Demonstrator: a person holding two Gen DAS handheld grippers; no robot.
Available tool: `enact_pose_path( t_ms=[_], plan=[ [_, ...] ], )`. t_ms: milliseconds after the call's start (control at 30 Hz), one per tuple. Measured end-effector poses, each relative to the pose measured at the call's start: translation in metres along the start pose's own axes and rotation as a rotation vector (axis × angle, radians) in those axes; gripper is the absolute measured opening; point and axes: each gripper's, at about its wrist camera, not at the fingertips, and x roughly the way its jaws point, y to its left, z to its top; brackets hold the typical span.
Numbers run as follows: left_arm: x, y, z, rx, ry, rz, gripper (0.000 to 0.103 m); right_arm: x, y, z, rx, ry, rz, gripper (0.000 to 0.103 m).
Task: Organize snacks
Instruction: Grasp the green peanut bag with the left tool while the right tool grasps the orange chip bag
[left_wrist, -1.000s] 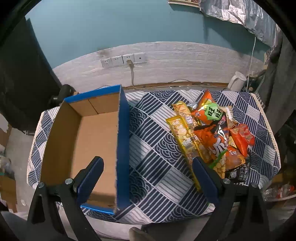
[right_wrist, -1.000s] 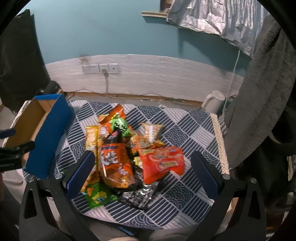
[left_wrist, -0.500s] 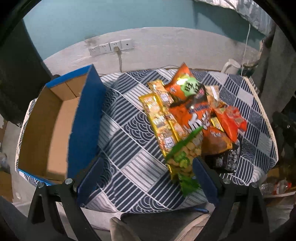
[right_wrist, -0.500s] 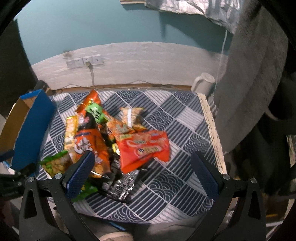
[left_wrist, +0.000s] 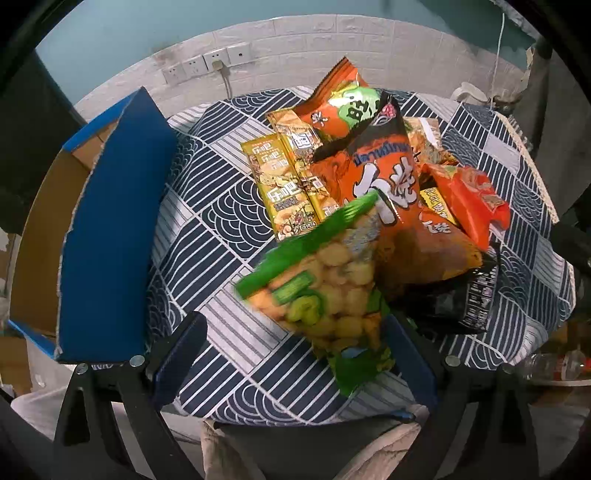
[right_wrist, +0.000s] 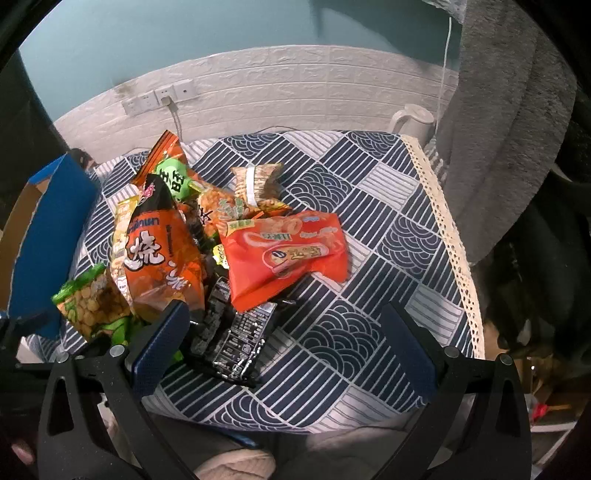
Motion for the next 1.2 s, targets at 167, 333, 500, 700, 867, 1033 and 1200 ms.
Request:
enact_pose_path(
  t_ms=[167, 333, 500, 700, 867, 1033, 1200],
  plan=[
    [0.01, -0.004, 0.005, 0.008, -0.005, 0.002, 0.098, 0.012, 0.005, -0.005, -0.007, 0.008, 0.009, 0.101],
    [0.023, -0.007, 0.011, 0.015, 0.021, -0.022, 0.098, 0.027, 0.012, -0.008, -0.037, 0.027, 0.02, 0.101],
    [0.042, -0.002, 0.009, -0.016, 0.075, -0.095, 0.062, 0.031, 0.018, -0.005, -0.044, 0.023, 0.023, 0.101],
    [0.038, 0.005, 0.004, -0.011, 0.074, -0.132, 0.038, 0.029, 0.027, 0.0, -0.059, 0.004, 0.042, 0.101],
    [0.026, 0.016, 0.006, -0.014, 0.055, -0.166, 0.037, 0.028, 0.042, 0.006, -0.094, -0.011, 0.07, 0.101],
    [0.011, 0.03, 0.007, -0.004, 0.028, -0.168, 0.037, 0.029, 0.067, 0.014, -0.151, -0.022, 0.111, 0.101],
    [0.008, 0.048, 0.009, 0.003, 0.006, -0.139, 0.037, 0.036, 0.091, 0.02, -0.219, -0.023, 0.136, 0.101]
  ],
)
